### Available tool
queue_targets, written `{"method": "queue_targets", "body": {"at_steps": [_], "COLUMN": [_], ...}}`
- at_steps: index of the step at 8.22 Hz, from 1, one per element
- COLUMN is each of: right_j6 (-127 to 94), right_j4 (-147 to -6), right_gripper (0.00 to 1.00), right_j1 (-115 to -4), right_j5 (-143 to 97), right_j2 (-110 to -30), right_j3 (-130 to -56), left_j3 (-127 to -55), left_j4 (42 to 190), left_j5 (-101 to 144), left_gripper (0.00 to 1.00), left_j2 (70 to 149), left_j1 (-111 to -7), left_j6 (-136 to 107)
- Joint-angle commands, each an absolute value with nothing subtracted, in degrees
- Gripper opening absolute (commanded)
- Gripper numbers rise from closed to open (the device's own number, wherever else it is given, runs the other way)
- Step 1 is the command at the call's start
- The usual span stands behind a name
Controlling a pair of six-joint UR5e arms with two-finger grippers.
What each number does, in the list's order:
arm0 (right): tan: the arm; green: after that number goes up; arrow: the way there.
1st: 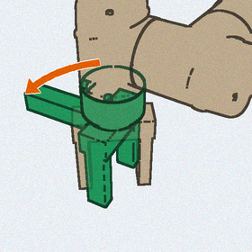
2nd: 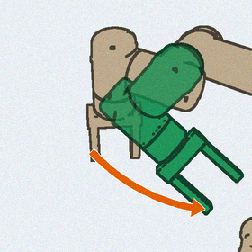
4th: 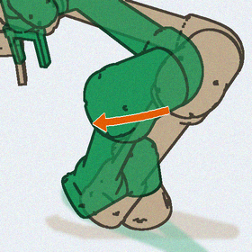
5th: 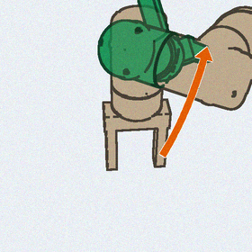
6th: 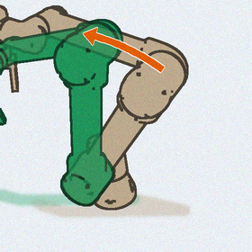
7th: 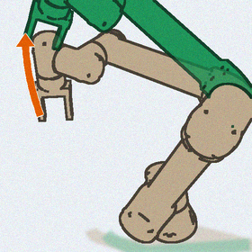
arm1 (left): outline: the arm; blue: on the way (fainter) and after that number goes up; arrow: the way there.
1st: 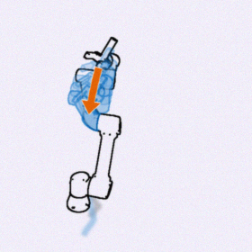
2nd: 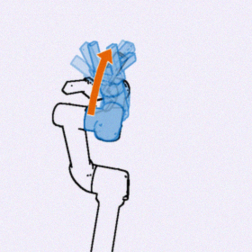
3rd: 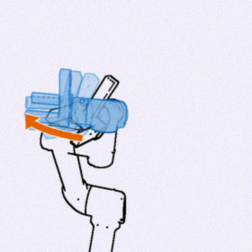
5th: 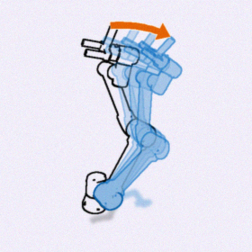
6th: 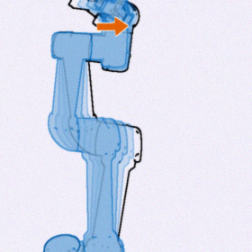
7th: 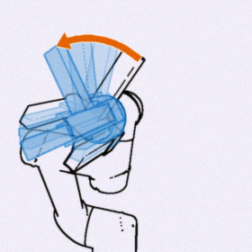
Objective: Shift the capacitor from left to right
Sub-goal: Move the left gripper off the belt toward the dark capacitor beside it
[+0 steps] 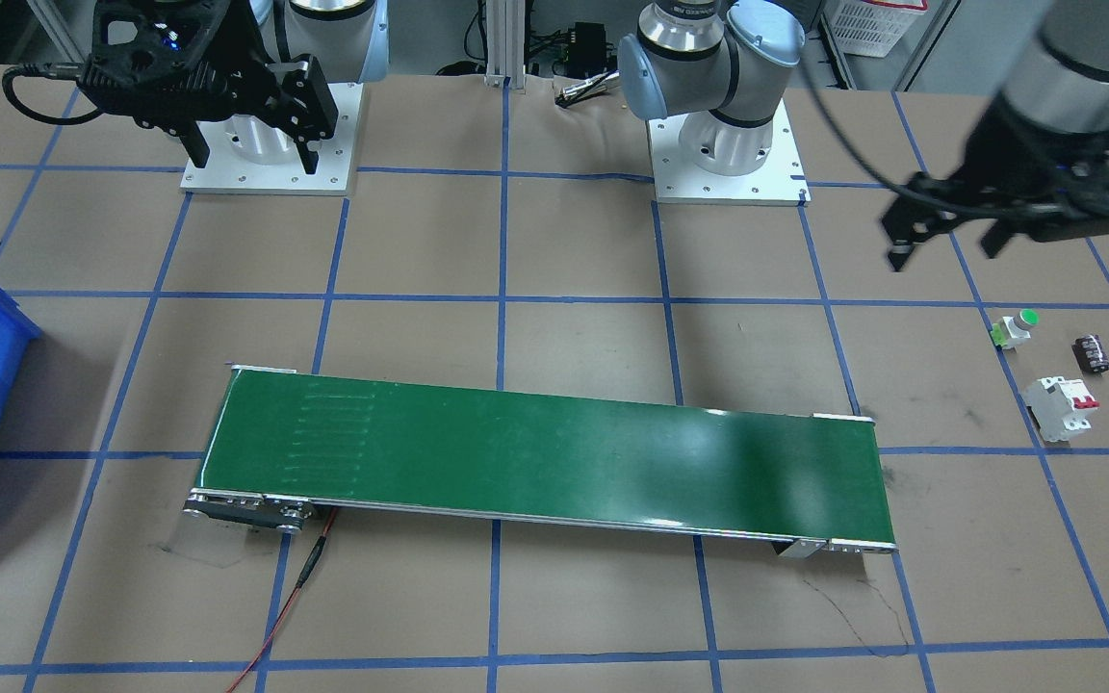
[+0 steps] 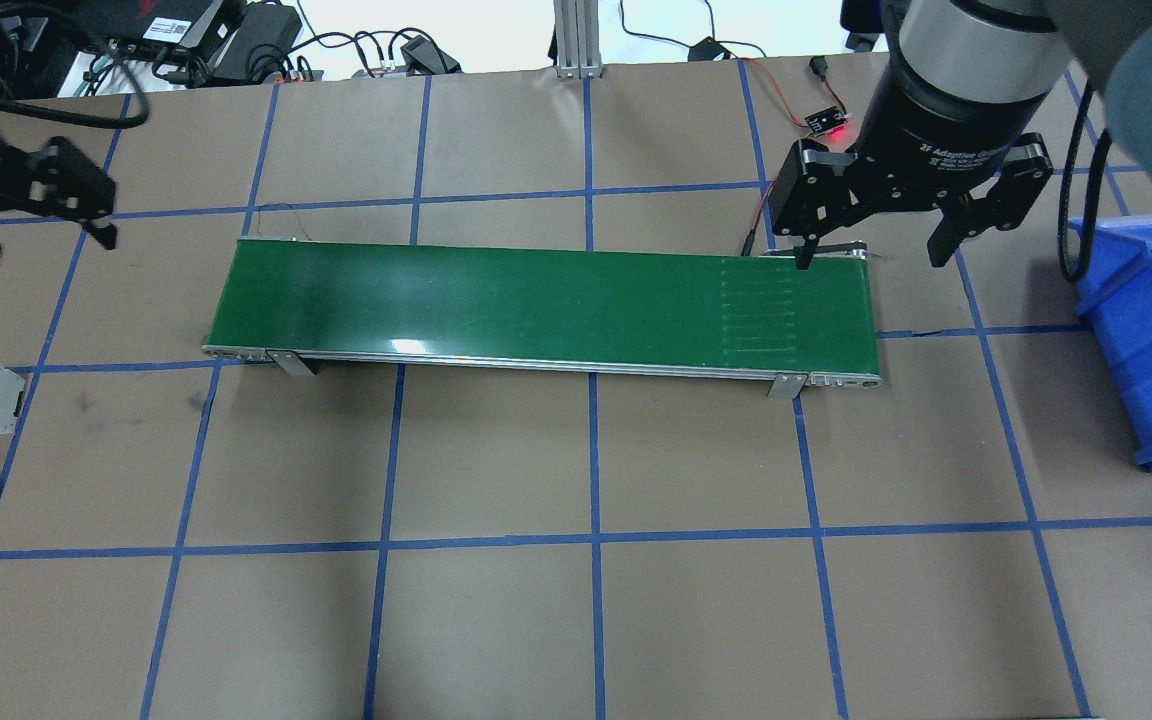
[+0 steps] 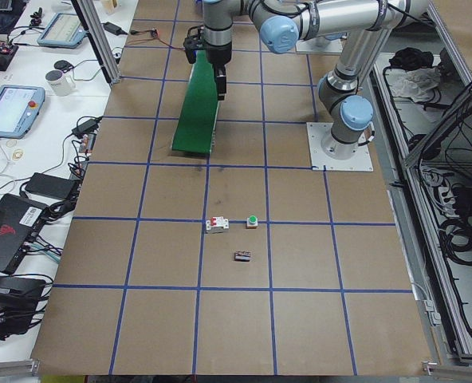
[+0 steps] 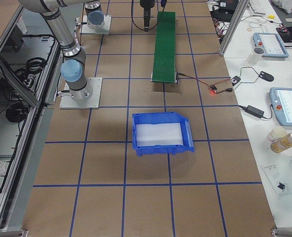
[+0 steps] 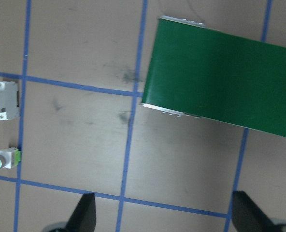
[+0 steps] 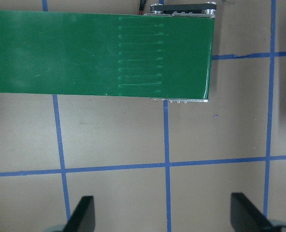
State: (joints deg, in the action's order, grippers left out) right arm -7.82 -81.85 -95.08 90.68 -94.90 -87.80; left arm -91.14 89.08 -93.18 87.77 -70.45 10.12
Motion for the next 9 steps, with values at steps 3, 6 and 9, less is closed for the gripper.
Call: {"method": "queue_targets", "body": {"at_steps": [3, 6, 9], "right_j6": [-7.8, -7.8, -7.8], "right_j4": [-81.8, -82.4, -82.5], "right_gripper": [1.0, 1.0, 1.0], "right_j1": [-95.1, -95.1, -95.1], "right_j5": [90.7, 90.9, 90.4], "right_j2": [-94.9, -95.1, -94.9], "right_j3": [-87.8, -88.2, -88.2], "left_j3": [-91.1, -91.2, -92.2], "left_j4": [77.7, 65.5, 62.4], "left_j5": [-94.2, -93.7, -93.8], "left_gripper": [1.0, 1.0, 1.0], "left_j2": [98.1, 108.8, 114.6], "left_j1": [-44.8, -37.0, -33.4], "left_j6": [37.6, 50.0, 58.2]}}
